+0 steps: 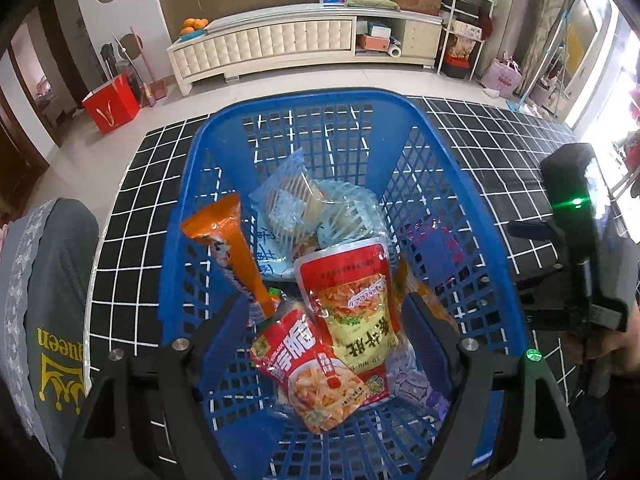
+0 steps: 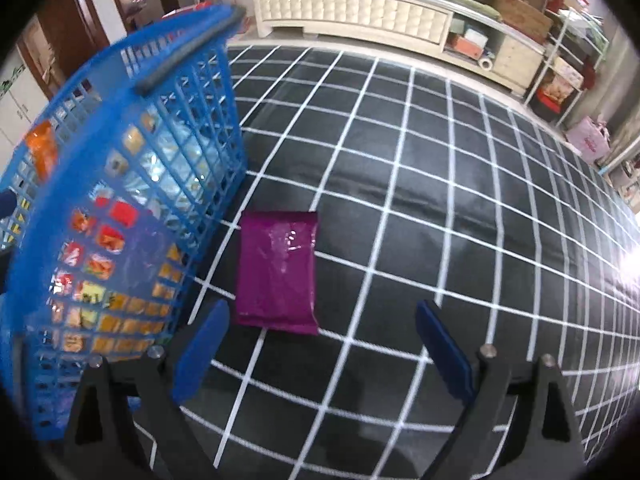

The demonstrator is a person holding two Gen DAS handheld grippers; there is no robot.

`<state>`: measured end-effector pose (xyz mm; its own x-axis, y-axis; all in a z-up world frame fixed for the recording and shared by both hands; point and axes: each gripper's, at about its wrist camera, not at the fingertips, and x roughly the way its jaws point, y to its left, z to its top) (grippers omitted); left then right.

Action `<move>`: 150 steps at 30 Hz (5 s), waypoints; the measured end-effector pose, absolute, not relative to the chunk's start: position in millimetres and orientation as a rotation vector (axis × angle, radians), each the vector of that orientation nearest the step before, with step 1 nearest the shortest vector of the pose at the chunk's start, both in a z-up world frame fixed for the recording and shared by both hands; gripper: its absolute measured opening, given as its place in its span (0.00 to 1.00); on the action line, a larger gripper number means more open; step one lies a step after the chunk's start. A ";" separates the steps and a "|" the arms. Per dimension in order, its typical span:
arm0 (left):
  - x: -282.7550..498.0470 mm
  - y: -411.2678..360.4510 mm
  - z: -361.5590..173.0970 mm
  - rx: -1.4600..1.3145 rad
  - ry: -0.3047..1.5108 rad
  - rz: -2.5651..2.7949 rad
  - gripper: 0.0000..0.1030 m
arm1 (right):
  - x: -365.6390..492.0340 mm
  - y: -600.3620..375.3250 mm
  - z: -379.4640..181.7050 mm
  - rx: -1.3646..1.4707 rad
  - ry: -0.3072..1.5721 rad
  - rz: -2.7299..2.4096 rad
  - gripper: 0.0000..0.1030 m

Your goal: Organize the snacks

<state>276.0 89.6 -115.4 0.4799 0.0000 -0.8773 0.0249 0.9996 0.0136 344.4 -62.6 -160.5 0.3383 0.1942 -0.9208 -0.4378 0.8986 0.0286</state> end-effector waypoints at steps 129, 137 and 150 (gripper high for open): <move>154.7 134.8 -20.1 -0.149 0.686 0.016 0.80 | 216.4 -25.3 17.5 -0.239 0.778 0.422 0.73; 115.6 99.6 3.5 -0.122 0.608 -0.039 0.81 | 178.0 -78.8 42.4 -0.125 0.727 0.362 0.84; 59.7 55.5 41.3 -0.068 0.498 -0.061 1.00 | 103.3 -116.6 80.6 -0.083 0.523 0.262 1.00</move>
<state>59.7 55.5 41.3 0.8768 -0.0746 -0.4751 0.0413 0.9959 -0.0801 103.3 -116.6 80.6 0.8338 0.2255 -0.5038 -0.2676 0.9634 -0.0117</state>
